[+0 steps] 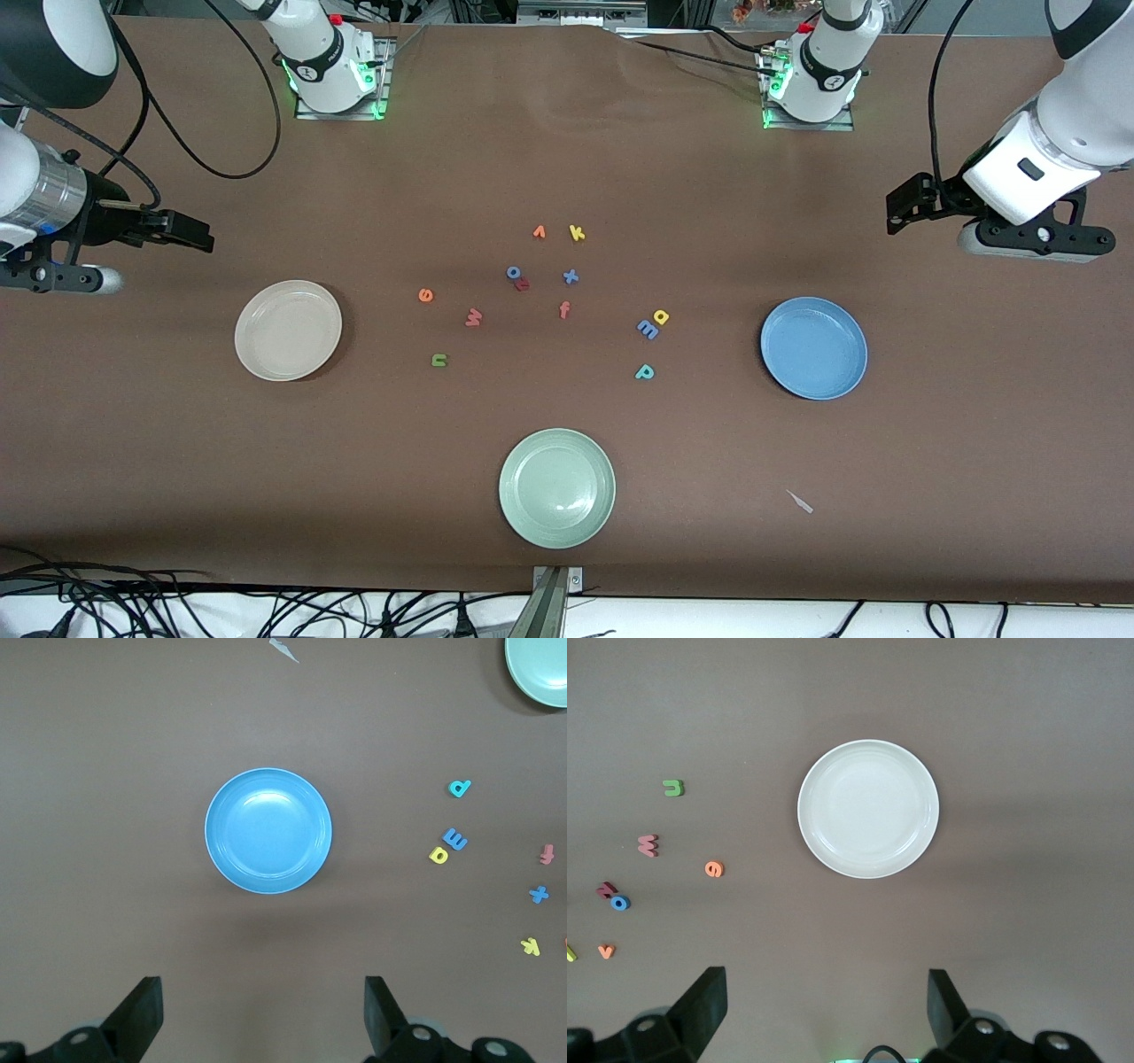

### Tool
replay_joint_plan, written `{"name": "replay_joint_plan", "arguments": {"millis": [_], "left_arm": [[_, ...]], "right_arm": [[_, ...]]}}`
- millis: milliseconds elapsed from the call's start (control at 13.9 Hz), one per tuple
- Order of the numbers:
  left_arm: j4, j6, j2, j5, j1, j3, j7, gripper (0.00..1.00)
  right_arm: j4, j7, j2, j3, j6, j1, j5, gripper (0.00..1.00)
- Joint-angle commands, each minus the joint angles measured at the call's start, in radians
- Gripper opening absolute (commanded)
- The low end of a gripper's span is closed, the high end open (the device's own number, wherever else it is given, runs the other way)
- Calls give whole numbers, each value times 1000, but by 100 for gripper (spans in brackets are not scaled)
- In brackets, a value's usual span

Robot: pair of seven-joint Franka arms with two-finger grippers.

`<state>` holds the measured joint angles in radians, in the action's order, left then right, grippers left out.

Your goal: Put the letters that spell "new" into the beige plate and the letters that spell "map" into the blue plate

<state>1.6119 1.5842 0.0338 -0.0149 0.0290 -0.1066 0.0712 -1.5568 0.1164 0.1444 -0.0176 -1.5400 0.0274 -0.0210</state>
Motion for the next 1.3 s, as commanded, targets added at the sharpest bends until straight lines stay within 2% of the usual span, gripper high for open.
{"name": "replay_joint_plan", "arguments": {"millis": [0, 1224], "left_arm": [[-26, -24, 8, -3, 0, -1, -19, 100], [-26, -24, 8, -3, 0, -1, -19, 100]], "right_arm": [[-11, -14, -9, -4, -9, -3, 13, 100], [-16, -12, -8, -5, -28, 0, 15, 100]]}}
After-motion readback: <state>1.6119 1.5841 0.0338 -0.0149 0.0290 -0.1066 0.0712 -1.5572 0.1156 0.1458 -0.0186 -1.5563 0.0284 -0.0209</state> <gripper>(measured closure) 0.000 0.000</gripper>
